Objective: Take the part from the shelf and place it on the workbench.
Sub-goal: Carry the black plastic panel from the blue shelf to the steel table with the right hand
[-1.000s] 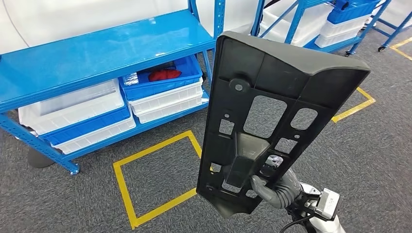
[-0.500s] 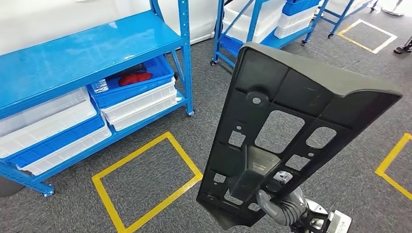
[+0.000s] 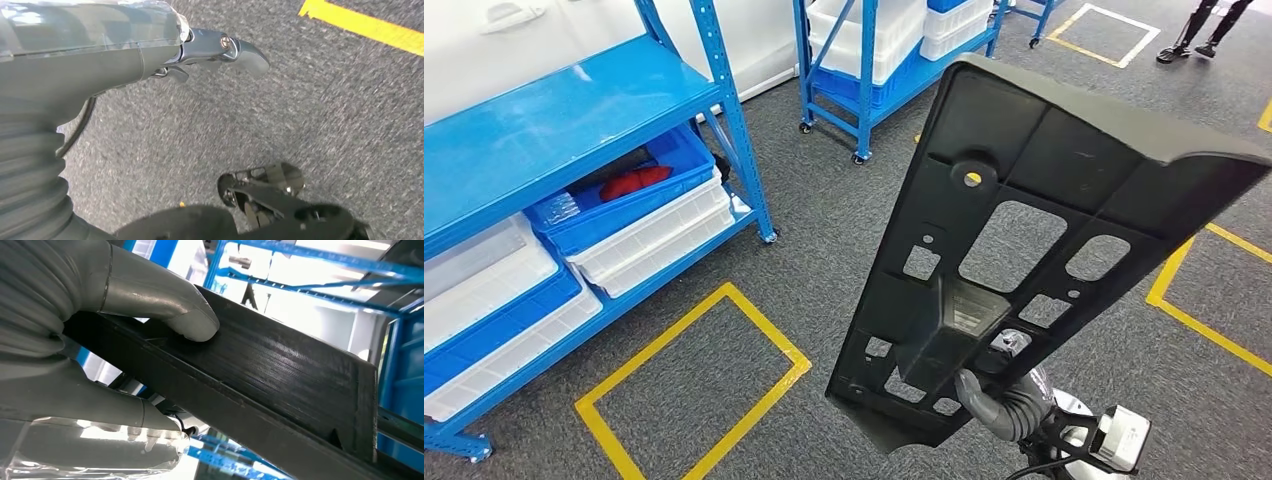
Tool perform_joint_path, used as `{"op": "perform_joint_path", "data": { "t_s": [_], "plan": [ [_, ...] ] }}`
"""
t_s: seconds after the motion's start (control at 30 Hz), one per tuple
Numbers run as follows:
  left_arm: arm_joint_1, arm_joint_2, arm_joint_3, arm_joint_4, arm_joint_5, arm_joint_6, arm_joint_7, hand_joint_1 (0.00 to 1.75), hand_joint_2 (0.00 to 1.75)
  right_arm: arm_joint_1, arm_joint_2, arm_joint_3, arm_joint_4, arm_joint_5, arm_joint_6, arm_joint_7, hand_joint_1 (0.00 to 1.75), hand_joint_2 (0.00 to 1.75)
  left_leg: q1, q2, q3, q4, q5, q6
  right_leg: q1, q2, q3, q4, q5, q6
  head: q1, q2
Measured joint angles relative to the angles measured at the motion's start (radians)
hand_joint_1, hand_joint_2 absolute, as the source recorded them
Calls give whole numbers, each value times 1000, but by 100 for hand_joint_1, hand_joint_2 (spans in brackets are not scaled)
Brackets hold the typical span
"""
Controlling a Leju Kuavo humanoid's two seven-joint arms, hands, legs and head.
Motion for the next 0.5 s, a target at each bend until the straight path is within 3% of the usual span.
{"op": "perform_joint_path", "data": {
  "t_s": [0.03,0.1,0.17,0.23,0.27,0.33,0.37,0.43,0.47,0.5],
  "plan": [
    [1,0,3,0,2,3,-3,0,175,-7,0,2,6,-2,2,1,175,175,0,-7,25,-57,38,5,2,12,0,2,1,0,0,0],
    [5,2,12,0,12,9,-10,0,175,-26,0,8,17,-11,9,4,175,175,0,-52,82,-195,103,17,3,36,-5,9,3,4,0,0],
    [8,0,24,0,27,10,0,0,175,-57,0,19,35,-28,23,18,175,175,-2,-84,103,-261,121,22,-1,58,-17,14,8,15,0,0],
    [7,-9,39,0,48,6,45,0,175,-101,3,36,60,-50,38,45,175,175,-3,-67,105,-271,125,27,-5,81,-25,11,17,31,0,0],
    [6,-17,49,0,62,5,77,0,175,-127,5,46,75,-63,44,61,175,175,-2,-54,108,-278,130,33,-5,76,-30,14,16,36,0,0],
    [5,-37,73,0,91,7,146,0,175,-191,9,67,112,-98,52,94,175,175,1,-26,114,-292,142,44,-3,28,-59,71,-19,43,0,0],
    [6,-48,87,0,104,11,174,0,175,-222,10,76,131,-116,54,107,175,175,-1,-13,114,-294,145,46,-4,-6,-87,129,-51,46,0,0],
    [8,-63,113,0,122,19,212,0,175,-269,11,90,169,-144,57,126,175,175,-3,11,111,-294,145,47,-11,-39,-145,255,-104,55,0,0],
    [8,-68,123,0,127,23,224,0,175,-284,12,94,185,-153,59,131,175,175,-4,21,111,-293,144,47,-16,-44,-157,284,-107,59,0,0],
    [8,-73,132,0,130,26,235,0,175,-297,12,98,200,-160,62,136,175,175,-3,30,111,-292,143,45,-21,-49,-149,274,-92,63,0,0]
  ]
}}
